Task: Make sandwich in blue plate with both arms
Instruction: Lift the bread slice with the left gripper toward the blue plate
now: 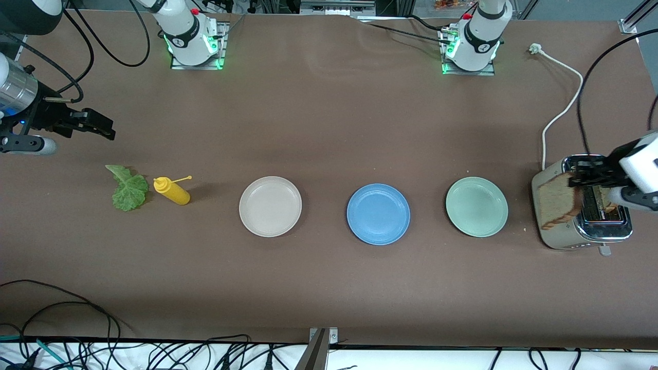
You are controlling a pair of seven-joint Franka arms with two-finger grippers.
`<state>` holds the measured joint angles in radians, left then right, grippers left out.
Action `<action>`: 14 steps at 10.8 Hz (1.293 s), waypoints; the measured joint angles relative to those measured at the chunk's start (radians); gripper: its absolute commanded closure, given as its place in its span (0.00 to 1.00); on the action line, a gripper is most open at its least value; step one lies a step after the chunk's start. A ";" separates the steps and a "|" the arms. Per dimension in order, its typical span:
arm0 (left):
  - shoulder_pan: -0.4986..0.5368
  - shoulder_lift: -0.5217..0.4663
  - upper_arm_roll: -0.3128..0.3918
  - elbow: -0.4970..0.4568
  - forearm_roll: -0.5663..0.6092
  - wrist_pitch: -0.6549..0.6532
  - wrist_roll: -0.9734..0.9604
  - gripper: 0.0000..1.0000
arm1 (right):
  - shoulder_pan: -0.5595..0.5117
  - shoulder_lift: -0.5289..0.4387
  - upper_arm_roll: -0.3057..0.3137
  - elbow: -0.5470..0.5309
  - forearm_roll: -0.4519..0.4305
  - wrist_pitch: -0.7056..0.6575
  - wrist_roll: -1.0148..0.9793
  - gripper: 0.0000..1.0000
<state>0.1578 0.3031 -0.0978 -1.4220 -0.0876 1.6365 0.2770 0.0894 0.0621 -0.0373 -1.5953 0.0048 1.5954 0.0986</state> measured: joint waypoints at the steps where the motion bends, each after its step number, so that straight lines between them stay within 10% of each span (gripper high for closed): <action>1: -0.017 0.011 -0.006 -0.019 -0.029 0.014 -0.035 1.00 | 0.000 0.000 0.000 0.000 0.000 0.000 0.000 0.00; 14: -0.269 0.140 -0.130 -0.224 -0.552 0.339 -0.288 1.00 | 0.000 0.002 -0.001 -0.002 0.000 0.000 0.000 0.00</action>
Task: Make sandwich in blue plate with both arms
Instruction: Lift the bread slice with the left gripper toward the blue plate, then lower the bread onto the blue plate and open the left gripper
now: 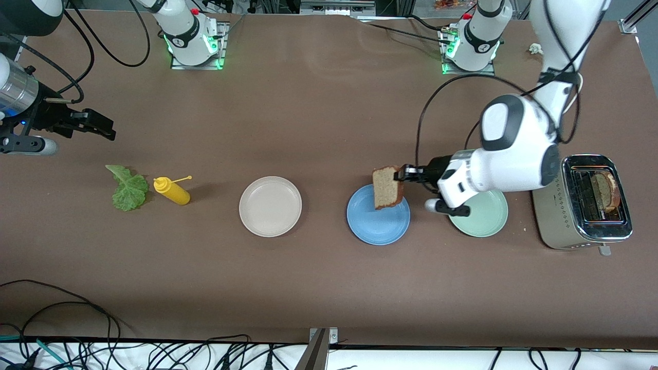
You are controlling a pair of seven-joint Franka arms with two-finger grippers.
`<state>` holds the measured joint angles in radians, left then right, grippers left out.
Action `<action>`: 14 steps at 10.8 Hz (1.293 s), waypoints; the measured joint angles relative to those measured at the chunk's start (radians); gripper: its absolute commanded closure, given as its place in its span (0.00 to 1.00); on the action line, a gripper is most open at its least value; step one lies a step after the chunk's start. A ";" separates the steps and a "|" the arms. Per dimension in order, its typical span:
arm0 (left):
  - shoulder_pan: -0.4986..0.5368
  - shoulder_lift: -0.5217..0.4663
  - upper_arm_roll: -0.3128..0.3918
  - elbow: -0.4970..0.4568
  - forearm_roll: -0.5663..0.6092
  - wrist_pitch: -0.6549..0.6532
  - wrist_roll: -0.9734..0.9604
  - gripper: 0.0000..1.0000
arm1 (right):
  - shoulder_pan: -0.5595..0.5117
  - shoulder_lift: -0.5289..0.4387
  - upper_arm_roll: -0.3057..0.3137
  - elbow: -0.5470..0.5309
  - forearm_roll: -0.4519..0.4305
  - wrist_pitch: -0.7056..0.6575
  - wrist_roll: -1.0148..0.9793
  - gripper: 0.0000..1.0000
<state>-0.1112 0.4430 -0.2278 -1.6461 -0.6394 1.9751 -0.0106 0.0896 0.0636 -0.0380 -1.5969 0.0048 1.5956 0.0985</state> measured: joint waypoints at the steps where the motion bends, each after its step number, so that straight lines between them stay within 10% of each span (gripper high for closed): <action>1: -0.020 0.028 0.000 0.000 -0.004 0.042 0.000 1.00 | 0.000 0.000 0.000 0.000 0.000 0.000 0.000 0.00; 14: -0.079 0.140 -0.001 0.002 -0.103 0.252 0.001 1.00 | 0.000 0.002 0.000 -0.001 0.000 0.000 0.000 0.00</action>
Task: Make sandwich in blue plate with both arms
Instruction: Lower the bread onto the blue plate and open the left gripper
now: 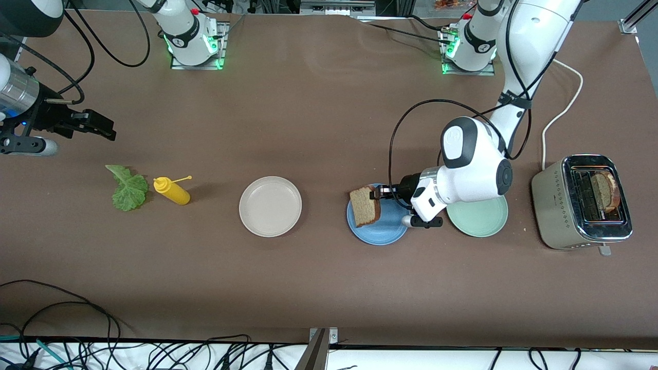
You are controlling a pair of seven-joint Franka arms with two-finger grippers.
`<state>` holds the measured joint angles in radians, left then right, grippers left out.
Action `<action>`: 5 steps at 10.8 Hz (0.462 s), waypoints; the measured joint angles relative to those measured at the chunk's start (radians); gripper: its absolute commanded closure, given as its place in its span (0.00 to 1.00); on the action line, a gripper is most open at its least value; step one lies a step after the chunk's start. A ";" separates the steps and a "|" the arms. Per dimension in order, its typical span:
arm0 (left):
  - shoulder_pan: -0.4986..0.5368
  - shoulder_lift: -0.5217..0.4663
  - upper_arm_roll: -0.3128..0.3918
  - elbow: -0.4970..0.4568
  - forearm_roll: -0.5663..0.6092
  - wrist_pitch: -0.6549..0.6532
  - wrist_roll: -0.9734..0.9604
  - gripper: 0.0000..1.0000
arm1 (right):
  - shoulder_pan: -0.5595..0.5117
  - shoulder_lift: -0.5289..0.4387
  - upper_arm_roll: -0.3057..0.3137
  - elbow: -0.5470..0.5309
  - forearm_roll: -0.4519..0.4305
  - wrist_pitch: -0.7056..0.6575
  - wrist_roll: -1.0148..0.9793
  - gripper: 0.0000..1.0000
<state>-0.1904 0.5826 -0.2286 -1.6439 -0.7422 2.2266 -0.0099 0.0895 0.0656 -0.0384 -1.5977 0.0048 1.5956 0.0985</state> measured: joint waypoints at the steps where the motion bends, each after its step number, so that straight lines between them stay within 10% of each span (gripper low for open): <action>1: -0.001 0.006 0.000 0.000 0.000 0.002 0.000 1.00 | 0.000 0.000 0.000 0.000 0.000 0.000 0.000 0.00; 5: -0.001 0.022 0.002 0.000 0.000 0.006 0.040 1.00 | 0.000 0.000 0.000 0.000 0.000 0.000 0.000 0.00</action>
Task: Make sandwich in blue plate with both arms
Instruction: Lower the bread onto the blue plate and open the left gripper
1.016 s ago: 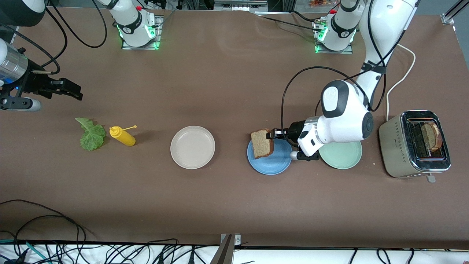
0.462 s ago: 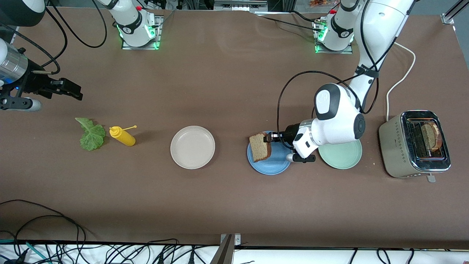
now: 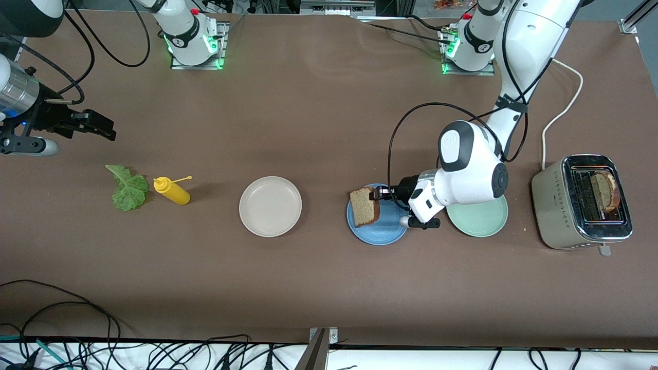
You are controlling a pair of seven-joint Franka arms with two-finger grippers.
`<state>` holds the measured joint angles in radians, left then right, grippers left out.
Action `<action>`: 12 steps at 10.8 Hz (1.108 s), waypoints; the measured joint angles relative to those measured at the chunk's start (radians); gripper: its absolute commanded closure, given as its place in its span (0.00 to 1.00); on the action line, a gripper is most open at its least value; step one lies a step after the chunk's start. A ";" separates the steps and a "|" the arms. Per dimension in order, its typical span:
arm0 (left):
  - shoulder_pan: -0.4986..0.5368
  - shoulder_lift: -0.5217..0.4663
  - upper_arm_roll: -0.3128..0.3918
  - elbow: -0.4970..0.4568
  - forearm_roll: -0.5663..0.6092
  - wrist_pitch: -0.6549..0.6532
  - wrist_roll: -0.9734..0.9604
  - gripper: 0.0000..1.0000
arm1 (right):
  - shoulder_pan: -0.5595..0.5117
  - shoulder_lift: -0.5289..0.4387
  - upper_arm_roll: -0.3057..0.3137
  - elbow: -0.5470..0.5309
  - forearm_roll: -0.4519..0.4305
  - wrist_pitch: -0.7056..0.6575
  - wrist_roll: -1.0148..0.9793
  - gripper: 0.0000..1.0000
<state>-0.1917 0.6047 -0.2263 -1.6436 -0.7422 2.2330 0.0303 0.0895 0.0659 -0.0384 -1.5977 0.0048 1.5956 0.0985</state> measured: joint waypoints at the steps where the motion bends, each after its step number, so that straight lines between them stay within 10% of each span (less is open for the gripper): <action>1: 0.001 0.003 0.001 0.000 0.000 0.001 0.017 0.99 | 0.000 0.000 0.000 0.000 0.000 0.000 0.000 0.00; 7: 0.023 0.025 0.016 0.000 0.000 0.005 0.034 0.35 | 0.000 0.000 0.000 0.000 0.000 0.000 0.000 0.00; 12: 0.060 0.038 0.041 0.001 0.000 0.036 0.109 0.02 | 0.000 0.000 0.000 0.000 0.000 0.000 0.000 0.00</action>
<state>-0.1321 0.6430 -0.1850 -1.6430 -0.7422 2.2688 0.1391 0.0895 0.0660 -0.0384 -1.5977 0.0048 1.5956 0.0985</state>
